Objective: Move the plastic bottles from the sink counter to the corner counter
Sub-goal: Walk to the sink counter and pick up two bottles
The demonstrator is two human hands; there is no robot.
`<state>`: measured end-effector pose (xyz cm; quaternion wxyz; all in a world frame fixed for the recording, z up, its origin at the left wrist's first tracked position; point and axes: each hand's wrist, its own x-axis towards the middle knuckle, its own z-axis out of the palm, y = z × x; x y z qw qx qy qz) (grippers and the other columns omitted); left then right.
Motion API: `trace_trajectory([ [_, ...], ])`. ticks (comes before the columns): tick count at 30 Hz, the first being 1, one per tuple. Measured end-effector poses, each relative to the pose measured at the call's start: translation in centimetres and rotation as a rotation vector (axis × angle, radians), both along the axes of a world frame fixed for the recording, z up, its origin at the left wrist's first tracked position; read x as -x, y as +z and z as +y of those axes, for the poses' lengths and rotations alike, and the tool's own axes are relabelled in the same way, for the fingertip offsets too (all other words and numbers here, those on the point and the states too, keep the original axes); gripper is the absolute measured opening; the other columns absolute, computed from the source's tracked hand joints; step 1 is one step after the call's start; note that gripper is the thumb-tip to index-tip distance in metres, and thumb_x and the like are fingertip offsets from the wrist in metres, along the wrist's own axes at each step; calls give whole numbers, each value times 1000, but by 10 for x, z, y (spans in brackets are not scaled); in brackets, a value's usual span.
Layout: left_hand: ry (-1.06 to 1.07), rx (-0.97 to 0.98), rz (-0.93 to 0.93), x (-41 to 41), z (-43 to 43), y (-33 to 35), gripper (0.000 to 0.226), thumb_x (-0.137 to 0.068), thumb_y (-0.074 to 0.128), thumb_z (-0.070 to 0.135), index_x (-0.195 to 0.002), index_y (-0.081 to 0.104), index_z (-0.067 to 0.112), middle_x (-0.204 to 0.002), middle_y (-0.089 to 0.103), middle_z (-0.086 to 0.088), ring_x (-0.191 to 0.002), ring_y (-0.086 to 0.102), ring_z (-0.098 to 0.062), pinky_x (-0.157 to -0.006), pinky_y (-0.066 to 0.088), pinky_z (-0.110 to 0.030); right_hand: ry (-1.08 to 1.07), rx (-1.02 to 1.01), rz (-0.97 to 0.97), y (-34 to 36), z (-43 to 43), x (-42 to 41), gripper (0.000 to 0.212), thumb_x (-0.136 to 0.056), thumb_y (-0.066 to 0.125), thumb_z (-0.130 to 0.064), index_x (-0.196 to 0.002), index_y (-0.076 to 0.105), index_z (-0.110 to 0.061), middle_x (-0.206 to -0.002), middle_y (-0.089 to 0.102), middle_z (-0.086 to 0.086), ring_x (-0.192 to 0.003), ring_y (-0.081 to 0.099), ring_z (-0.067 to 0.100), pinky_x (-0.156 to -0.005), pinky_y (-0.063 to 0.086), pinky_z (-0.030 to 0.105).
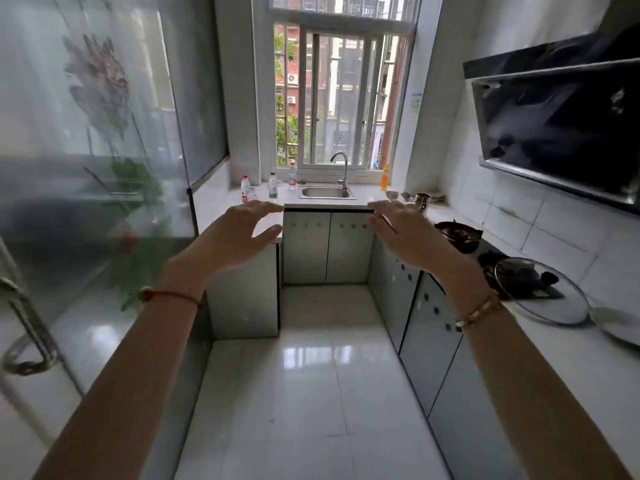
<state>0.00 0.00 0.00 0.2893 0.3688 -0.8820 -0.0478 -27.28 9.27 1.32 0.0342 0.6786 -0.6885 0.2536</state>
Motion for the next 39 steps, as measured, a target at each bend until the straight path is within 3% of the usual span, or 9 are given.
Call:
trace_trajectory([
  [3, 5, -27, 13, 5, -13, -14, 42, -95, 54, 32, -136, 51, 22, -141, 53, -6, -131, 48, -24, -109, 38, -39, 10, 38, 52, -18, -12, 7, 41, -100, 37, -36, -131, 50, -13, -128, 58, 16, -120, 51, 34, -102, 39, 42],
  [10, -11, -68, -17, 20, -59, -50, 42, -94, 55, 29, -134, 53, 18, -137, 56, -8, -125, 54, -24, -105, 39, -33, -14, -45, 16, -59, -59, 22, 45, -98, 38, -40, -136, 47, -16, -131, 57, 13, -124, 49, 32, -103, 41, 49],
  [16, -41, -113, -33, 31, -109, -77, 42, -93, 55, 29, -134, 53, 18, -134, 58, -8, -123, 56, -24, -105, 44, -45, -18, -97, -30, -82, -104, 31, 46, -99, 37, -40, -138, 45, -18, -134, 57, 8, -128, 47, 26, -104, 40, 47],
  [39, -10, -371, -122, 109, -233, -158, 47, -93, 52, 31, -139, 47, 20, -138, 54, -2, -127, 51, -18, -106, 43, -43, -99, -248, -192, -179, -225, 104, 44, -99, 38, -39, -139, 44, -20, -133, 57, 1, -128, 42, 22, -106, 37, 43],
])
